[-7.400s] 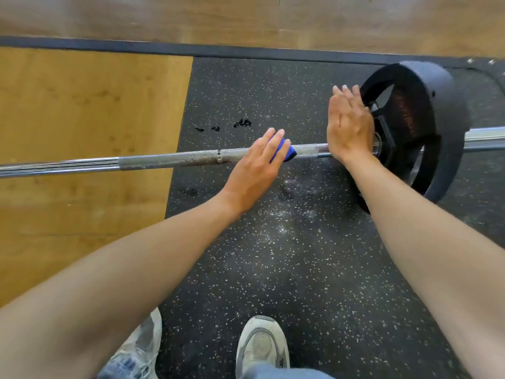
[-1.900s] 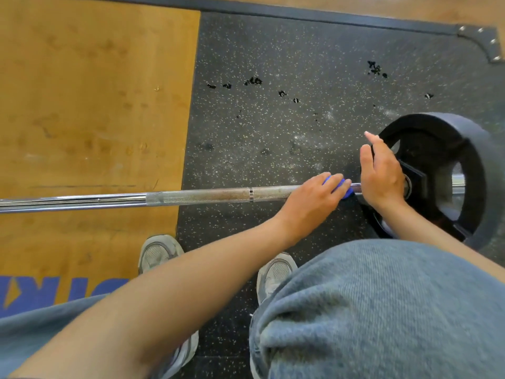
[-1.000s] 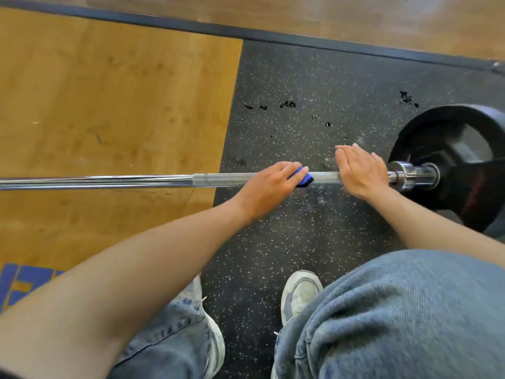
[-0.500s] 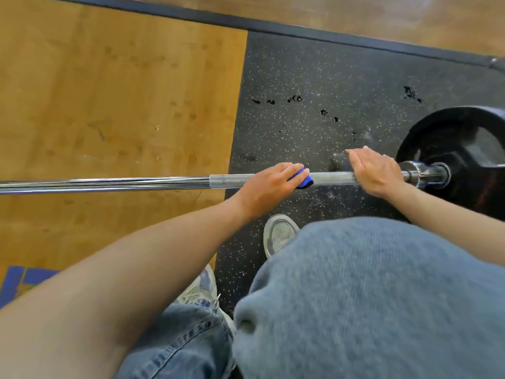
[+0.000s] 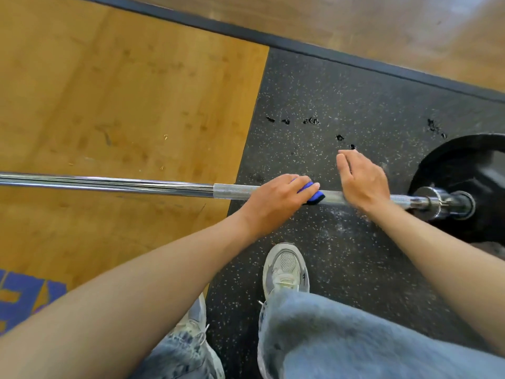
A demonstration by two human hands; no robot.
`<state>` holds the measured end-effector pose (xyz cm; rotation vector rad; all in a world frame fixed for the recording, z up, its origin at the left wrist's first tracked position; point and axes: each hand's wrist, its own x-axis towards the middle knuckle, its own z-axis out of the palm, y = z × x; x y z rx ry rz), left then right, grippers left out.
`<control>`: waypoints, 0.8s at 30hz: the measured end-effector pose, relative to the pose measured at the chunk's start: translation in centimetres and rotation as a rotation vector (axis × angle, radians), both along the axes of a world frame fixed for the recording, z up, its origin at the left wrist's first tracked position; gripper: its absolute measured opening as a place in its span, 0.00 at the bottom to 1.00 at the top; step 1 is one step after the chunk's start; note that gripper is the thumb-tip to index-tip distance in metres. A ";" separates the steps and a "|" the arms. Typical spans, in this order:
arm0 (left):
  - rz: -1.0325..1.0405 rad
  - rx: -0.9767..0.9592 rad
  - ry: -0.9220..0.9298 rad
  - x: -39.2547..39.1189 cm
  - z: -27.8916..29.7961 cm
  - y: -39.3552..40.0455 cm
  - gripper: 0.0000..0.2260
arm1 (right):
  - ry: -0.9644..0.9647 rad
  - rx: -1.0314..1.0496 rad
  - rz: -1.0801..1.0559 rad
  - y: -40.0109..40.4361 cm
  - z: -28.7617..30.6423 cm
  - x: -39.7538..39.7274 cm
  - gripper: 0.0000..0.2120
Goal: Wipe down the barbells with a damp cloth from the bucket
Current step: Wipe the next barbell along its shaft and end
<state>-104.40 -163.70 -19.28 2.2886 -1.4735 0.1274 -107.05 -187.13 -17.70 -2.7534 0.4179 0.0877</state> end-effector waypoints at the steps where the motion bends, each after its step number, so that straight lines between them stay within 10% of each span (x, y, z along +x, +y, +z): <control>1: 0.051 -0.007 0.000 0.2 0.0 -0.3 0.26 | -0.066 0.000 -0.009 -0.2 -0.1 0.6 0.19; 24: 0.456 -0.048 -0.014 6.3 -0.1 -5.7 0.19 | 0.109 0.004 0.018 -3.6 -0.4 13.5 0.36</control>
